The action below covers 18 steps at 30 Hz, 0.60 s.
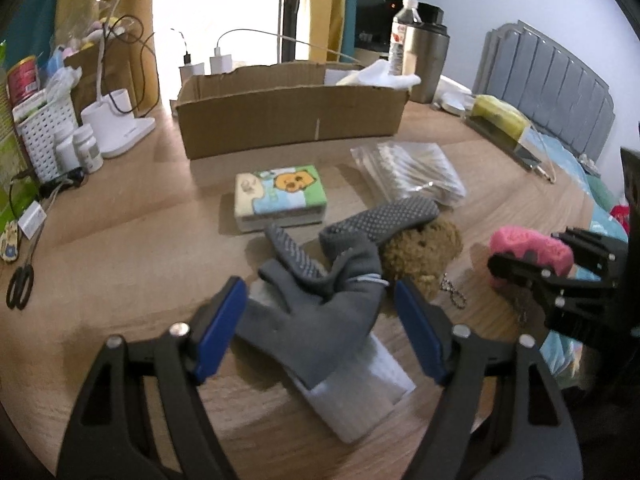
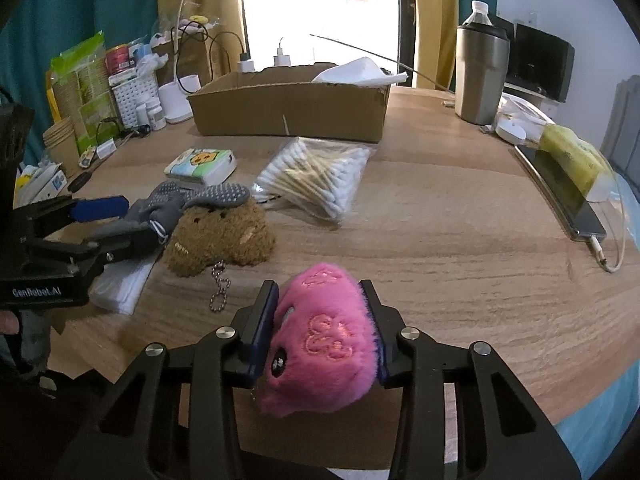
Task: Organize soft objects
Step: 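Grasp the pink plush with the right tool while the left tool grasps the grey glove, then carry the pink plush and grey glove over the cardboard box with both tools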
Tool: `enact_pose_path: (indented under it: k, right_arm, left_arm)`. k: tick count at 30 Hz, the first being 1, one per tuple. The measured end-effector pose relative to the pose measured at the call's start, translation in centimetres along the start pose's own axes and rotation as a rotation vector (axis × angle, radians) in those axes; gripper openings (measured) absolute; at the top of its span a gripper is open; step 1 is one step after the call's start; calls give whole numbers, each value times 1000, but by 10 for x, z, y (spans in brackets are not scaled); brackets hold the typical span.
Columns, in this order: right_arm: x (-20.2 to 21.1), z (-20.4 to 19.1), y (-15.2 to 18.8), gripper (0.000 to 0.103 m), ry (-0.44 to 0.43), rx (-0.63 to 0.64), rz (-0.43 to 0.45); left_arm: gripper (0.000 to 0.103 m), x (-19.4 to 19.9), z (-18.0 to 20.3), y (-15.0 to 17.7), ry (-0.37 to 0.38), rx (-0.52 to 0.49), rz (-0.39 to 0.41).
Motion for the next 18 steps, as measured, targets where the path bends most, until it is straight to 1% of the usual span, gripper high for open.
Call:
enact_pose_path:
  k: [1, 2, 4, 5, 6, 10, 14, 18]
  right_arm:
    - [0, 0, -1, 42, 0, -1, 2]
    - [0, 0, -2, 42, -1, -1, 4]
    - [0, -1, -4, 42, -4, 0, 9]
    - [0, -1, -6, 42, -7, 1, 13]
    - [0, -2, -6, 42, -8, 2, 14]
    - [0, -4, -10, 42, -13, 7, 17]
    - [0, -5, -13, 41, -13, 9, 22]
    - [1, -7, -20, 41, -15, 10, 33]
  left_arm:
    - [58, -2, 1, 1, 11, -4, -16]
    - [57, -3, 2, 2, 18, -4, -18]
    - [51, -2, 3, 2, 23, -8, -15]
    - [46, -2, 5, 2, 33, -11, -14]
    - [44, -1, 5, 1, 35, -13, -12]
    - [32, 2, 5, 0, 56, -6, 1]
    - [29, 5, 5, -2, 74, -6, 16]
    - [29, 14, 6, -7, 91, -6, 49]
Point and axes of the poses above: each gripper's, at about its wrist camera, not at the fingertips, and x roughly against the way its jaws point, z to its right, y to its underside, the point moved 8 cm from there along -x, roughly the way its jaws point, and after that the axes turned 1 degree about -z, right-handed, at the moved point
